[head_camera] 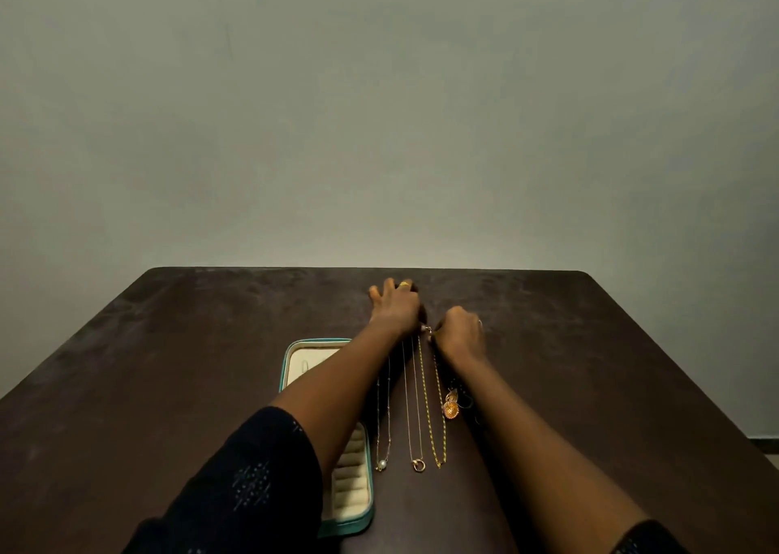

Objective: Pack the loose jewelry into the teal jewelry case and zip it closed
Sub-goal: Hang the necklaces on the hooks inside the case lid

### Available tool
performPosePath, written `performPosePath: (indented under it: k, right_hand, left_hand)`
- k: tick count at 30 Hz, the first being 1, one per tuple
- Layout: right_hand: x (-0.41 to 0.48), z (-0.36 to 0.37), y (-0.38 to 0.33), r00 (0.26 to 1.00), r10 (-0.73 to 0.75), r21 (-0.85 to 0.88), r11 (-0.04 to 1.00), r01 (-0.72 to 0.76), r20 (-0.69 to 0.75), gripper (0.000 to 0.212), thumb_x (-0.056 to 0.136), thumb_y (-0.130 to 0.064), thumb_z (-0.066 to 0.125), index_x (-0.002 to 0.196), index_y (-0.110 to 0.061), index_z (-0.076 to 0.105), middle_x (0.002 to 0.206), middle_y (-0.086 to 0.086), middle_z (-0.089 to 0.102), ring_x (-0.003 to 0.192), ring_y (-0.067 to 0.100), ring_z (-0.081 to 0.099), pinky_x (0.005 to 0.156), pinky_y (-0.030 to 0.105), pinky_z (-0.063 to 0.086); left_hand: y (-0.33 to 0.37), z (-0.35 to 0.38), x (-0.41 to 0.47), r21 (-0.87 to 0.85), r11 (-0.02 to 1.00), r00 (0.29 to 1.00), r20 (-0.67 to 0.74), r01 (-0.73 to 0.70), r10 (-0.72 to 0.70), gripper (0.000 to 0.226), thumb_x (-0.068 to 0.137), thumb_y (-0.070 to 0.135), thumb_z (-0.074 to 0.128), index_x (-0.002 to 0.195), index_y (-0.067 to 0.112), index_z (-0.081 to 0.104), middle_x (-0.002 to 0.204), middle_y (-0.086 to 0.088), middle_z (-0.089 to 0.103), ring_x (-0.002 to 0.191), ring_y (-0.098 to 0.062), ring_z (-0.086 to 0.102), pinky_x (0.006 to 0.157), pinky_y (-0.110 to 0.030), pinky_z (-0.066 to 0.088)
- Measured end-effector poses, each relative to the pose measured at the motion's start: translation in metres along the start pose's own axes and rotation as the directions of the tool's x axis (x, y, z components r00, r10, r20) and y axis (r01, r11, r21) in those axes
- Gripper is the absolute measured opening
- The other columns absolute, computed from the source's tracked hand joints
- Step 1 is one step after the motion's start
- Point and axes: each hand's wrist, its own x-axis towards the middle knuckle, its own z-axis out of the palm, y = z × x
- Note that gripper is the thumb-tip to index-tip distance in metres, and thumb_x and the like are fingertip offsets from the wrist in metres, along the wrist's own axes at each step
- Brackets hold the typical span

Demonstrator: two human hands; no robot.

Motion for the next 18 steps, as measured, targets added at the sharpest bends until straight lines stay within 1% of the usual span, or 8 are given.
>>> performPosePath:
  k: [4,8,10,12,13,15,16,18]
  right_hand:
    - [0.001,0.003,0.0,1.0,0.0,-0.04,0.999,-0.001,-0.014,0.016,0.086,-0.012,0.057,0.09,0.0,0.067,0.099,0.022,0.068,0.098,0.037,0.063,0.077,0.037,0.05]
    - [-0.001,0.001,-0.001,0.999,-0.014,-0.059,0.998,0.017,0.041,0.024,0.085,-0.021,0.062,0.094,0.001,0.066,0.103,0.022,0.067,0.101,0.036,0.062,0.08,0.037,0.05]
    - [-0.003,-0.003,0.0,0.999,-0.017,-0.017,1.0,0.018,0.05,0.023,0.085,-0.02,0.06,0.087,0.003,0.066,0.098,0.024,0.068,0.097,0.036,0.063,0.078,0.037,0.049]
    - [-0.003,-0.004,0.003,0.999,-0.016,0.052,0.999,0.014,0.052,0.023,0.085,-0.017,0.058,0.066,-0.005,0.063,0.084,0.023,0.065,0.09,0.034,0.064,0.074,0.038,0.048]
    - [-0.002,-0.004,0.005,0.998,-0.015,0.091,0.996,0.01,0.054,0.031,0.084,-0.015,0.058,0.054,-0.012,0.054,0.075,0.019,0.061,0.083,0.031,0.063,0.072,0.038,0.047]
    - [-0.004,-0.008,0.007,0.998,-0.025,0.192,0.981,0.014,0.059,0.043,0.084,-0.013,0.057,0.045,-0.016,0.041,0.065,0.012,0.054,0.07,0.025,0.057,0.065,0.033,0.043]
    - [-0.005,-0.011,0.007,0.997,-0.029,0.254,0.967,0.011,0.068,0.042,0.085,-0.013,0.057,0.046,-0.015,0.044,0.062,0.01,0.053,0.066,0.023,0.054,0.062,0.03,0.04]
    - [-0.008,-0.019,0.008,0.994,-0.047,0.385,0.923,0.004,0.101,0.031,0.088,-0.01,0.055,0.057,-0.007,0.058,0.062,0.01,0.055,0.058,0.017,0.048,0.055,0.026,0.034]
  left_hand:
    - [-0.001,0.004,0.002,-0.017,0.998,0.996,-0.068,-0.057,0.056,0.031,0.086,0.029,0.062,0.115,0.019,0.066,0.138,-0.002,0.038,0.126,-0.028,0.029,0.101,-0.045,0.022]
    - [0.0,0.003,-0.001,0.024,0.997,0.996,-0.03,-0.079,0.08,0.029,0.091,0.028,0.055,0.116,0.016,0.064,0.138,-0.005,0.037,0.127,-0.03,0.028,0.102,-0.047,0.021]
    - [0.0,-0.002,-0.003,-0.014,0.998,0.998,-0.02,-0.06,0.06,0.025,0.092,0.028,0.051,0.112,0.019,0.063,0.134,-0.004,0.043,0.126,-0.029,0.029,0.1,-0.047,0.022]
    - [-0.001,-0.01,-0.005,-0.063,0.997,0.999,-0.007,-0.044,0.044,0.019,0.092,0.025,0.048,0.105,0.023,0.062,0.127,-0.004,0.051,0.125,-0.028,0.031,0.098,-0.046,0.023]
    - [-0.002,-0.013,-0.006,-0.095,0.995,0.999,0.002,-0.041,0.041,0.016,0.093,0.023,0.047,0.102,0.023,0.06,0.124,-0.005,0.054,0.124,-0.027,0.034,0.098,-0.045,0.024]
    - [-0.005,-0.019,-0.008,-0.229,0.973,0.999,0.022,-0.037,0.043,0.016,0.095,0.02,0.046,0.104,0.016,0.059,0.12,-0.009,0.059,0.122,-0.027,0.043,0.101,-0.043,0.029]
    - [-0.007,-0.021,-0.009,-0.317,0.948,0.998,0.032,-0.036,0.049,0.018,0.095,0.018,0.047,0.106,0.011,0.06,0.117,-0.011,0.062,0.117,-0.027,0.05,0.099,-0.041,0.034]
    - [-0.012,-0.025,-0.014,-0.485,0.874,0.997,0.045,-0.04,0.07,0.018,0.094,0.015,0.05,0.103,0.006,0.063,0.11,-0.012,0.067,0.101,-0.022,0.058,0.096,-0.039,0.041]
